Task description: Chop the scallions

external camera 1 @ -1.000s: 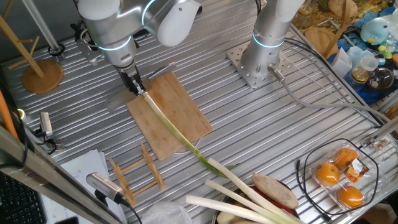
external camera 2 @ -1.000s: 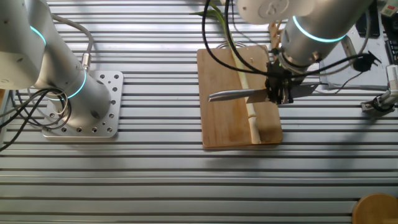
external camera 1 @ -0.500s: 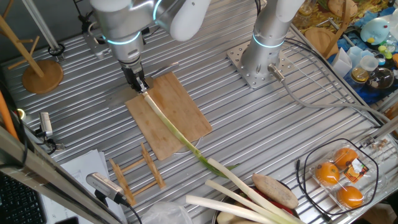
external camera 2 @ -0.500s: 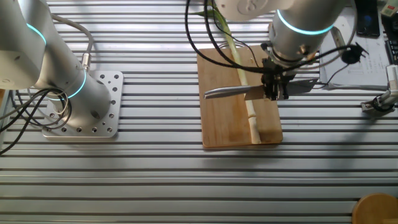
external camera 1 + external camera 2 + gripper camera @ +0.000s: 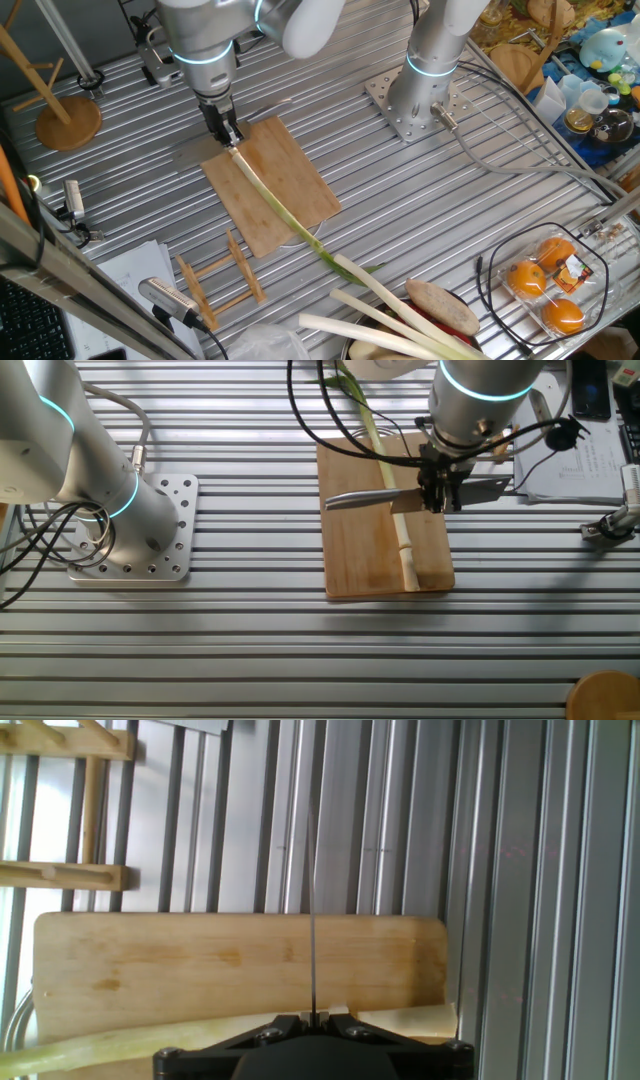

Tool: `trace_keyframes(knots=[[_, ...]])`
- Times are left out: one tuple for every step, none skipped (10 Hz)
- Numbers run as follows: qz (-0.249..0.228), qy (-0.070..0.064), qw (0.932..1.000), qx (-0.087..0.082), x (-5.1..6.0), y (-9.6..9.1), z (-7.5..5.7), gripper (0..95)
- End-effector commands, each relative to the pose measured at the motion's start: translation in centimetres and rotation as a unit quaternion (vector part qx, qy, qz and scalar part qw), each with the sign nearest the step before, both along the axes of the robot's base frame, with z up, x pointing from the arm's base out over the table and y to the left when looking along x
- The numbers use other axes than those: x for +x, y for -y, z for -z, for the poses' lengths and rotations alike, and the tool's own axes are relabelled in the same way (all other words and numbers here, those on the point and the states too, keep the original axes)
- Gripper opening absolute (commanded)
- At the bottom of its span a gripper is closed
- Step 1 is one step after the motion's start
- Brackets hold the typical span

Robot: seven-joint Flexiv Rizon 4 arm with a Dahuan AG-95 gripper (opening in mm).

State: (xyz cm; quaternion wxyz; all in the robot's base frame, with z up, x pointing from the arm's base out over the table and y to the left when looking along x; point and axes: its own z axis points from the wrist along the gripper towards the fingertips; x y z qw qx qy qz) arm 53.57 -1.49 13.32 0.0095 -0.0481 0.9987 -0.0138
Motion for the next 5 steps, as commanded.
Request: trace_keyframes(knots=[[0.007, -0.001, 1.0000, 0.000, -0.05, -0.14, -0.19, 0.0], [0.008, -0.001, 1.0000, 0.000, -0.12, -0.19, -0.29, 0.0], [0.010, 0.000, 1.0000, 0.000, -0.32, -0.26, -0.41, 0.0], [0.010, 0.001, 0.9999, 0.002, -0.52, -0.27, -0.43, 0.0], [0.009, 0.002, 1.0000, 0.002, -0.74, -0.26, -0.41, 0.0]])
